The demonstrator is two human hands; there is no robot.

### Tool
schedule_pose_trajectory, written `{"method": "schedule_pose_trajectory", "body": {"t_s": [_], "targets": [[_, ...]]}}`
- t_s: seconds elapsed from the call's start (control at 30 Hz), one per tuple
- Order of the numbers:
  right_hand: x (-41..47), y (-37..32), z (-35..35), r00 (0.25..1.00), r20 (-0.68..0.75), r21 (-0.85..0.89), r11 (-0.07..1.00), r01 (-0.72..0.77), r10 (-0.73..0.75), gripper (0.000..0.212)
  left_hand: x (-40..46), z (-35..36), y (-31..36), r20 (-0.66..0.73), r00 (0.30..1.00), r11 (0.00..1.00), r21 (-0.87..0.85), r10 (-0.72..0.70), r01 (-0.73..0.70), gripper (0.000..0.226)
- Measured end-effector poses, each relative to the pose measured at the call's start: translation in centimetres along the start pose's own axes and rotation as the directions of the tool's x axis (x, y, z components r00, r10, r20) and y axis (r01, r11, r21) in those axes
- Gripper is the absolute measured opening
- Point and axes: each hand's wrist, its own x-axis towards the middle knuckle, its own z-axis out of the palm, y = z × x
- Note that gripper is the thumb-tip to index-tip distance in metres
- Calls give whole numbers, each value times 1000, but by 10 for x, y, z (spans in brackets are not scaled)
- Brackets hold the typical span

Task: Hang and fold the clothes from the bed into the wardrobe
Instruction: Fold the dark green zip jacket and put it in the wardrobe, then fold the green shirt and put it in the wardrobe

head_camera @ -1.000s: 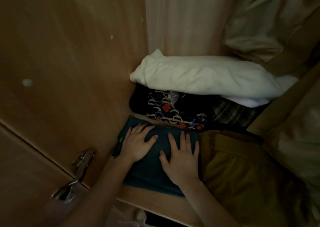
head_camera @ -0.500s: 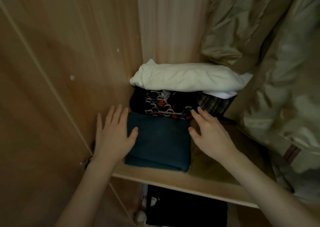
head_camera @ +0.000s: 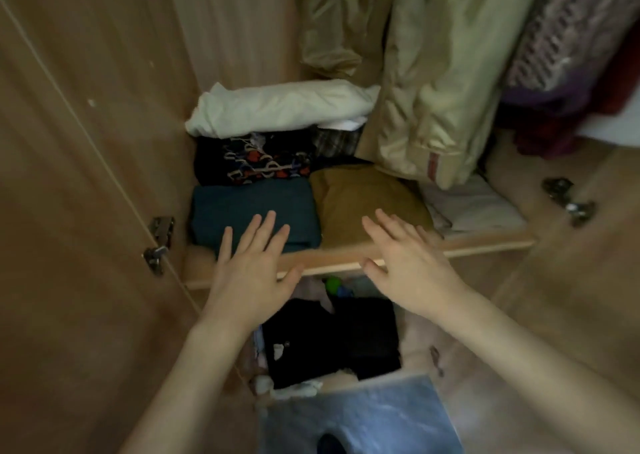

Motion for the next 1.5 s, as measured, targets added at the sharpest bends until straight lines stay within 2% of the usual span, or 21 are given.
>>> {"method": "schedule_pose_trajectory", "body": {"t_s": [0.2,0.43,0.6,0.77,0.97,1.1,1.2,1.37,1.5], "targets": [[-100,-10,14,988,27,-30,988,-152,152,67,-53,-2,53,15,998,991,-119,62,-60,69],[-179,9,-12,941,-93,-9,945,-327,325,67,-86,-8,116,7,963,957,-112,269,-266,69],[-254,33,-34,885,-111,10,891,-455,453,66,-111,-22,185,-41,900,892,-118,434,-436,64],[-348,63,-53,773,-154,2,783,-622,615,63,-149,-32,268,-21,807,799,-130,590,-588,64],[-495,89,-72,612,-175,46,627,-777,771,68,-232,-32,381,23,642,637,-154,766,-755,65],[-614,98,-79,456,-198,68,476,-877,868,67,-304,-33,456,43,482,480,-199,875,-854,65],[-703,100,-84,345,-209,65,365,-929,915,66,-362,-30,511,26,352,349,-215,936,-912,76],[-832,97,-96,154,-233,94,180,-979,960,65,-456,-13,594,83,147,163,-229,986,-960,83],[-912,88,-93,48,-248,139,85,-987,967,64,-511,3,642,152,30,60,-193,988,-979,65]]}}
